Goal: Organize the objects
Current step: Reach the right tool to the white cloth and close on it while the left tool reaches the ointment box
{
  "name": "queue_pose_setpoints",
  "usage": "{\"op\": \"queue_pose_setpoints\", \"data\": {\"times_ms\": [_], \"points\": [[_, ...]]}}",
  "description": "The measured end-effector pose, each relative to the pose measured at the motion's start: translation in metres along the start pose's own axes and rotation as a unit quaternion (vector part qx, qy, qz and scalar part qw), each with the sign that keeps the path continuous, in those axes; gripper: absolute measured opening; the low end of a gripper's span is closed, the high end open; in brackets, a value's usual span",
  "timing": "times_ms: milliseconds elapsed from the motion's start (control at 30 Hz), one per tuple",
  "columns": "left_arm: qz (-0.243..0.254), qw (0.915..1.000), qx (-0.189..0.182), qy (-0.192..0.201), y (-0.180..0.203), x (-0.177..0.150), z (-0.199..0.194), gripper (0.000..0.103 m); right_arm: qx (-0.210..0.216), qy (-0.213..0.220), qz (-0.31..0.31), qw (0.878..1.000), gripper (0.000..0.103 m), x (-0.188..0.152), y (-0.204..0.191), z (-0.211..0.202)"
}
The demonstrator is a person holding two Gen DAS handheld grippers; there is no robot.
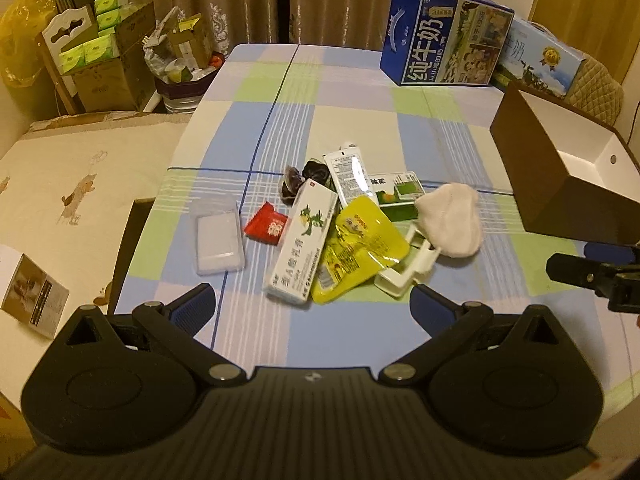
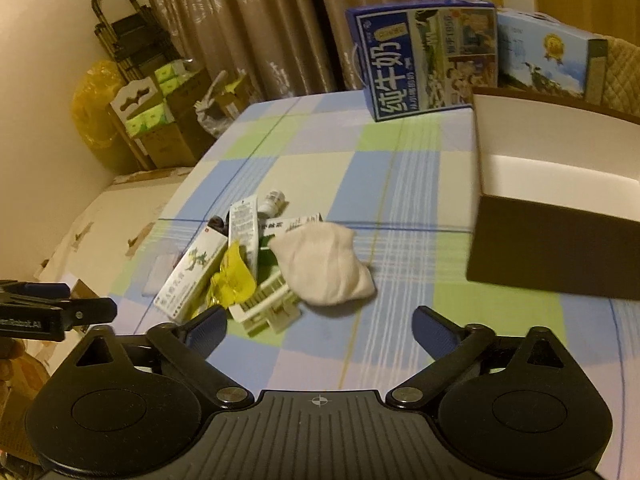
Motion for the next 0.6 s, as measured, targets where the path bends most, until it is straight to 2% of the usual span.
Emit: {"op": "queue_pose_setpoints", "data": {"times_ms": [500, 600], "points": [[0.025, 0.9993, 0.027, -0.007, -0.002, 0.021, 0.063, 0.102, 0.007, -0.006, -0.023, 1.000, 0.086, 0.013, 0.011, 0.084], [0.023, 0.9993, 0.029, -0.008, -0.004, 0.024, 0.072, 0.098, 0.012, -0.004, -0.029, 0.999, 0.086, 0.017, 0.010, 0.099]]}}
Point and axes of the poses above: each gripper's, at about its wrist camera, not at the fingertips, and z roughly the way its jaws point, y to its right, x to its top, the point moved 5 cm from there along z, roughly the way its jaws point, and after that the axes turned 1 degree about -y, right-handed, at the moved point
